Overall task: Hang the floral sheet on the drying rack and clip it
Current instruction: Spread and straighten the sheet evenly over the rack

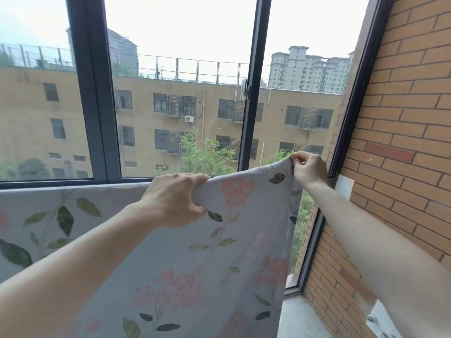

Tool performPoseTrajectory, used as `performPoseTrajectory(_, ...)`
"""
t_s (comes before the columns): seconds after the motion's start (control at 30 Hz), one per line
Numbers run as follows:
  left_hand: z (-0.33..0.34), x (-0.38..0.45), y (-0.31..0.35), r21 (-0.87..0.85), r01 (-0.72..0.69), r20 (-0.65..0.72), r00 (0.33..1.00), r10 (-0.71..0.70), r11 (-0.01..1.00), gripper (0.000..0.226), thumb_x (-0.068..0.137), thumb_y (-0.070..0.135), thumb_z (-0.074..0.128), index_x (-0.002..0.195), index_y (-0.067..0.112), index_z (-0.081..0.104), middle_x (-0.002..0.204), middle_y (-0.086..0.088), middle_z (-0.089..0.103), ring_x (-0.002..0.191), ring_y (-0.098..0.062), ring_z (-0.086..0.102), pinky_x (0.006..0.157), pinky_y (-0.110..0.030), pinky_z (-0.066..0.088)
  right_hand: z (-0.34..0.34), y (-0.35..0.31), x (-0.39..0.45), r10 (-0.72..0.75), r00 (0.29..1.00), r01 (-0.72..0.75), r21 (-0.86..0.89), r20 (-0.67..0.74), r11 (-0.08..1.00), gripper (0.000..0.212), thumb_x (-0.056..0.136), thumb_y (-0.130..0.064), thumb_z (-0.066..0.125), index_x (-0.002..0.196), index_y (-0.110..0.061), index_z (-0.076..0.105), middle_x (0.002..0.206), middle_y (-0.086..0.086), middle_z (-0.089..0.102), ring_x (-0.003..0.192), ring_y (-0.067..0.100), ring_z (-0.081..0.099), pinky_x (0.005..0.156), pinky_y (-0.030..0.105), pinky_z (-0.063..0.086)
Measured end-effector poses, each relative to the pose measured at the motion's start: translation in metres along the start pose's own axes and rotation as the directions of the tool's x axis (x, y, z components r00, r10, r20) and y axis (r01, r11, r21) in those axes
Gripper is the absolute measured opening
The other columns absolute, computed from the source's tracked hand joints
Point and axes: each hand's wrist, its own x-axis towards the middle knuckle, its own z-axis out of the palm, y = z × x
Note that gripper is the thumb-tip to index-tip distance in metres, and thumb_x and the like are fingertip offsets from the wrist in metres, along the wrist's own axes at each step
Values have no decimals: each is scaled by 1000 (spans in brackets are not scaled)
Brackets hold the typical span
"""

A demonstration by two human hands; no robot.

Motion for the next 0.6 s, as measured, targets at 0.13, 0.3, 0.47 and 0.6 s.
performPoseTrajectory(0.13,1,3,-1,0,3,8,1000,-3,1000,64,80,46,65,142,47,50,122,15,68,103,-15,61,79,-31,37,21,1,10,81,980,-95,72,183,993,15,100,-18,65,104,-16,78,104,2,76,98,21,68,83,24,49)
performPoseTrajectory(0.3,0,4,-4,28,32,29,999,-33,999,52,79,48,65,130,45,56,103,14,67,88,-14,53,74,-32,37,24,24,-12,281,697,-399,31,659,916,16,93,-8,72,109,-7,75,80,8,71,61,17,57,46,23,44)
performPoseTrajectory(0.47,0,7,-10,70,50,43,998,-54,996,34,78,49,65,110,37,59,85,14,58,89,-20,57,73,-34,39,29,51,-36,267,861,-419,309,432,854,11,98,-27,70,102,-17,76,96,1,76,76,14,68,58,24,51)
performPoseTrajectory(0.6,2,13,-5,123,52,42,997,-57,991,28,80,51,64,100,32,56,79,12,53,87,-23,57,71,-34,37,21,63,-73,214,962,-264,388,167,883,31,107,-43,49,103,-25,74,93,-4,75,85,14,70,71,32,56)
